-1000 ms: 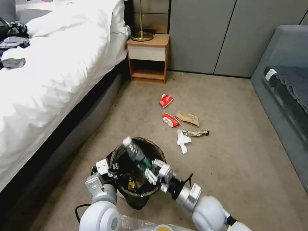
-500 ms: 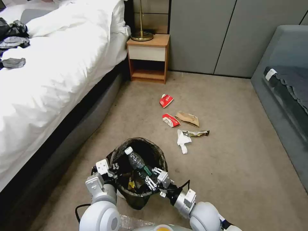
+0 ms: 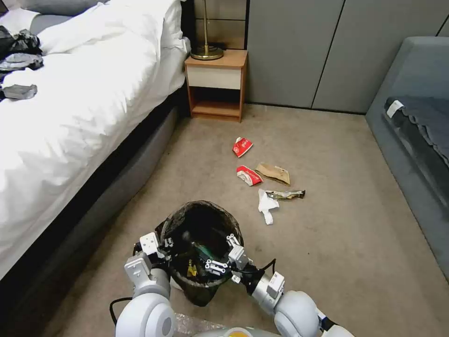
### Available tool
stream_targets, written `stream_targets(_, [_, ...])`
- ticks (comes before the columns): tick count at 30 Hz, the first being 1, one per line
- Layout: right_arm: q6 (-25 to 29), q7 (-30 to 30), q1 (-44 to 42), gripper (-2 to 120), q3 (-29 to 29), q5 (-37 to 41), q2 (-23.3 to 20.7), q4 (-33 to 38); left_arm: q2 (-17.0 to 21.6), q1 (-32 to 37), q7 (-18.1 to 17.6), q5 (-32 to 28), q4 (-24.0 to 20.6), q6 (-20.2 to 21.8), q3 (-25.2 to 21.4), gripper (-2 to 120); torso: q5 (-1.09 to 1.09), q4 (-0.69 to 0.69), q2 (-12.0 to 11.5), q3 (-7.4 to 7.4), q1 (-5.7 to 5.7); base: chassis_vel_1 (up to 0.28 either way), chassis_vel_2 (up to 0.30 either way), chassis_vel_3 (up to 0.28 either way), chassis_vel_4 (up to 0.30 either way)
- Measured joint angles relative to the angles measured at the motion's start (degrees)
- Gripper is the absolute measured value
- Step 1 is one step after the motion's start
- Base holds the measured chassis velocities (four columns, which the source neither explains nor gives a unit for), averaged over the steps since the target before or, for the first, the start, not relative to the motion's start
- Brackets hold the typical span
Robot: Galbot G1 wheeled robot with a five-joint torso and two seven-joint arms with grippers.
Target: Pick up the trash bin, then pick up the garbage from the floor and place it into the trash bin.
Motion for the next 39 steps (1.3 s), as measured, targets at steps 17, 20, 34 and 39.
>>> stream_targets(17, [3.2, 2.5, -1.0, 100, 5.8, -2.6, 0.6, 13.9, 0.0, 0.0, 0.0, 0.0, 0.0, 0.0, 0.0, 75, 0.00, 0.00, 0.0, 0.00, 0.00, 0.000, 0.000, 0.000, 0.000])
stream_targets(20, [3.2, 4.7, -1.8, 100, 8.4, -3.0, 1.1, 19.0, 0.0, 0.0, 0.0, 0.0, 0.0, 0.0, 0.0, 75, -0.01, 0.01, 0.0, 0.00, 0.00, 0.000, 0.000, 0.000, 0.000])
stream_targets(34, [3.8, 21.0, -14.8, 100, 20.1, -11.4, 7.8, 24.6, 0.0, 0.0, 0.0, 0.0, 0.0, 0.0, 0.0, 75, 0.00, 0.00, 0.0, 0.00, 0.00, 0.000, 0.000, 0.000, 0.000])
stream_targets(39, [5.2, 25.1, -17.5, 100, 21.3, -11.6, 9.5, 21.8, 0.0, 0.0, 0.0, 0.0, 0.0, 0.0, 0.0, 75, 0.00, 0.00, 0.0, 0.00, 0.00, 0.000, 0.000, 0.000, 0.000])
